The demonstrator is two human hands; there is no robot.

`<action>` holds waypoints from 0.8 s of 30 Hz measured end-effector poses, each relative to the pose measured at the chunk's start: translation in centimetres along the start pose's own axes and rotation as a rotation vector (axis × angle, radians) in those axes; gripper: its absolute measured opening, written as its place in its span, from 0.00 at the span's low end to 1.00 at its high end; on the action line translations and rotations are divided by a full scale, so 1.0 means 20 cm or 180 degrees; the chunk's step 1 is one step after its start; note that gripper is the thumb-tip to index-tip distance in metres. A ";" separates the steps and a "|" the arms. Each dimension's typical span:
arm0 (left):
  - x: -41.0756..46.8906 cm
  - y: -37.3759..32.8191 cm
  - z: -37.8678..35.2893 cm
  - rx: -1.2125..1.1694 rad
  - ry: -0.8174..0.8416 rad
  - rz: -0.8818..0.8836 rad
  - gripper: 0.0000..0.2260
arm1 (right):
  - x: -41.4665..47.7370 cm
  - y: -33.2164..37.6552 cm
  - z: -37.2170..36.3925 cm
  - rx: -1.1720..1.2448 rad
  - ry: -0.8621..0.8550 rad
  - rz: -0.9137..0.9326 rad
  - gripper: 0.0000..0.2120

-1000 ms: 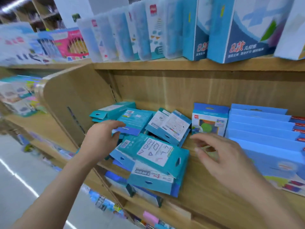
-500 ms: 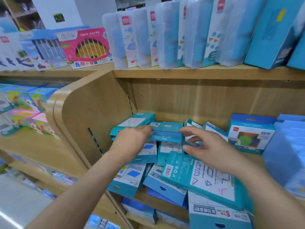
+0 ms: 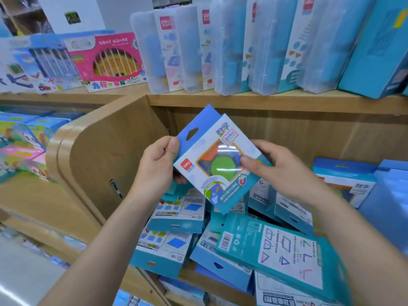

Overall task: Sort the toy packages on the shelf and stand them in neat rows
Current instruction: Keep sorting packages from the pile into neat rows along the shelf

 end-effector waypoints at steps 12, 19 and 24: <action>-0.04 -0.10 -0.04 -0.0202 0.0460 -0.0008 0.16 | -0.06 -0.02 0.05 0.0501 -0.0126 -0.0391 0.15; -0.04 -0.17 -0.46 0.1053 0.1618 -0.1369 0.19 | -0.28 0.14 0.51 -0.2108 -0.0516 0.0257 0.34; -0.01 -0.12 -0.77 0.1098 0.2039 -0.1359 0.18 | -0.38 0.10 0.72 -0.3587 -0.0450 -0.0118 0.19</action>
Point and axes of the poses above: each hand's wrist, its own x-axis towards the middle knuckle, its own z-axis out of the back of the hand, y = z × x, the point moved 1 cm from there along x, towards the middle knuckle, and after that the axes turned 11 degrees about -x, right-handed, at the moved point
